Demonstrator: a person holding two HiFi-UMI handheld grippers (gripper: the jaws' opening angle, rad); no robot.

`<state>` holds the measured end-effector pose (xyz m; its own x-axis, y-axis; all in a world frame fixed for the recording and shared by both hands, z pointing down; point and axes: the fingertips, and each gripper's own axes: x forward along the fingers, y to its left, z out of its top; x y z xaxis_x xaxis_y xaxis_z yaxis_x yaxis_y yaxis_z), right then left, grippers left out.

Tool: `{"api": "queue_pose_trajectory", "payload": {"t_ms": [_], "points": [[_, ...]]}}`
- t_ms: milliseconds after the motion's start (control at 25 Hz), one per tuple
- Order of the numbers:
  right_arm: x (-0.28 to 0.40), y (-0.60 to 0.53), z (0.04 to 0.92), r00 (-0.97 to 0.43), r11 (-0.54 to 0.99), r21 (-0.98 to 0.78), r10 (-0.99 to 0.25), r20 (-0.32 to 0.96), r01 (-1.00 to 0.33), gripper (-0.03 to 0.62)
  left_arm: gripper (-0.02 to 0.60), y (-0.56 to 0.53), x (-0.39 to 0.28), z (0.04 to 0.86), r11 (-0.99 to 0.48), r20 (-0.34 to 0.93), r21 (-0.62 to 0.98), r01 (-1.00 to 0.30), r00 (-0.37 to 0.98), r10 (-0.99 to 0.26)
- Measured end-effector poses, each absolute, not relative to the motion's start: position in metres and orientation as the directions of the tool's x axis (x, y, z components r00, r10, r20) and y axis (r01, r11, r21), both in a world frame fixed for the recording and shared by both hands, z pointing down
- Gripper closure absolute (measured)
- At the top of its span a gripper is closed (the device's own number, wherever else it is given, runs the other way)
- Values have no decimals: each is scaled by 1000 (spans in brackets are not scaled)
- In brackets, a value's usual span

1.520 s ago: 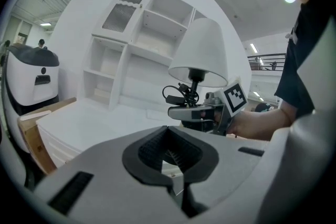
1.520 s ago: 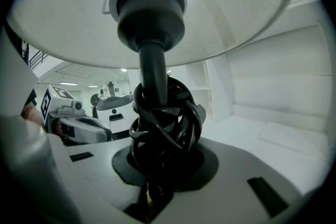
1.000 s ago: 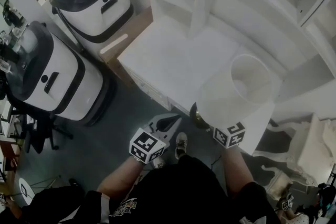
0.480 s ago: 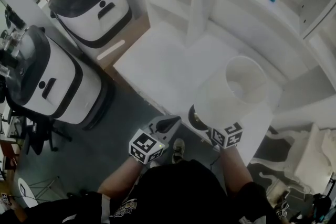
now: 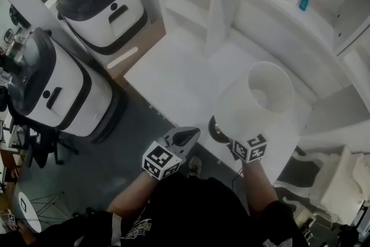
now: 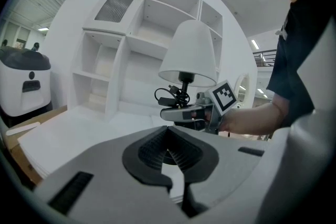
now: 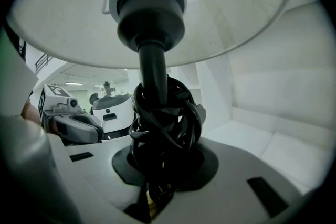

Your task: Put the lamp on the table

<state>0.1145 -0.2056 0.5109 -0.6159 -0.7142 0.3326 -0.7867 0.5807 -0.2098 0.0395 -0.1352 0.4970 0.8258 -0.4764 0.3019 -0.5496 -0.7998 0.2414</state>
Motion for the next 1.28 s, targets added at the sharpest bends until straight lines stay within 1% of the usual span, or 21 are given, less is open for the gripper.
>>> {"api": "queue_pose_trajectory", "payload": {"t_ms": [520,1080,1280], "points": [[122,-231,508,-599,564,-206,-732,325,-800,513,575,-155,51,490,-828,299,233,-510,848,-438],[126,-276,526,-535,499,-192,-778,329,-845,514,575,-201,61,499,-897,282,245,-369,912,-298],[125,-296,537,-521,485,-191,-783,340,-853,514,575,-218,59,505,-909,287,242,-339,920,-267]]}}
